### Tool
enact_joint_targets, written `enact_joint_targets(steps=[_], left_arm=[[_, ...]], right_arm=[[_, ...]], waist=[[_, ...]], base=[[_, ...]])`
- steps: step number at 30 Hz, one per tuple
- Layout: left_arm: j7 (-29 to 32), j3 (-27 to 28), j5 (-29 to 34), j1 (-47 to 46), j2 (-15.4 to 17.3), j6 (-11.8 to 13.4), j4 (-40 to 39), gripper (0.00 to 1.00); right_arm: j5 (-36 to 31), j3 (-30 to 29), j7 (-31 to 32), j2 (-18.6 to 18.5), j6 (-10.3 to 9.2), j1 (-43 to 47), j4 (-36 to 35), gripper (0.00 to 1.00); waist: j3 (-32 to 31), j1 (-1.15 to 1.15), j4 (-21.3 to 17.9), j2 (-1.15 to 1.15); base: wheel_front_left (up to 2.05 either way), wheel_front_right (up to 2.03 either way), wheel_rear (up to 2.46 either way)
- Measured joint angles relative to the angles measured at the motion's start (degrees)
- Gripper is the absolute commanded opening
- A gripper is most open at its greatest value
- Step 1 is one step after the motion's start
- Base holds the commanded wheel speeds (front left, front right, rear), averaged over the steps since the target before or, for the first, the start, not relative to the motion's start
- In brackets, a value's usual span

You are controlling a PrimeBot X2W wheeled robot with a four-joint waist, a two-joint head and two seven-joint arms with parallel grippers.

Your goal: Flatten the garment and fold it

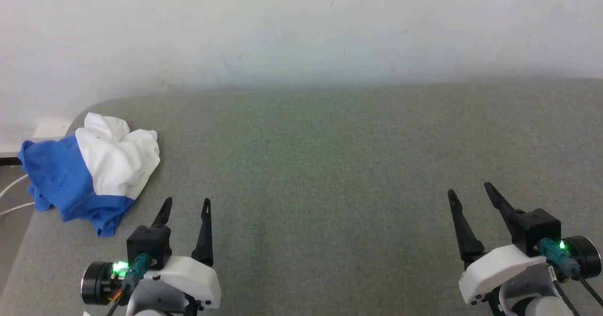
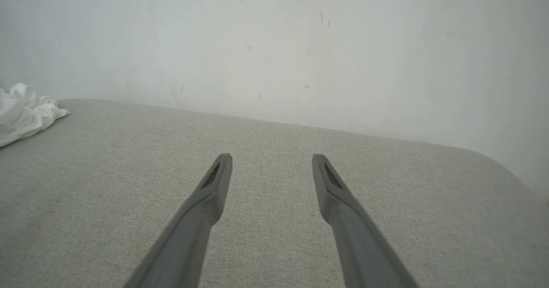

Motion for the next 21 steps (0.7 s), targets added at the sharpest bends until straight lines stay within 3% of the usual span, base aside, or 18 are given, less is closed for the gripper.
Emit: enact_joint_targets(steps=[21], left_arm=[[-2.50,-1.04,-1.64,-1.17,0.04,1.76,2.70,1.00]], right_arm=[[0.15,-0.05,-1.46,0.00,0.01,-0.26,0.94,1.00]], waist=[[0.26,0.01,4.64,0.00]], base=[[0.00,0.00,0.00]])
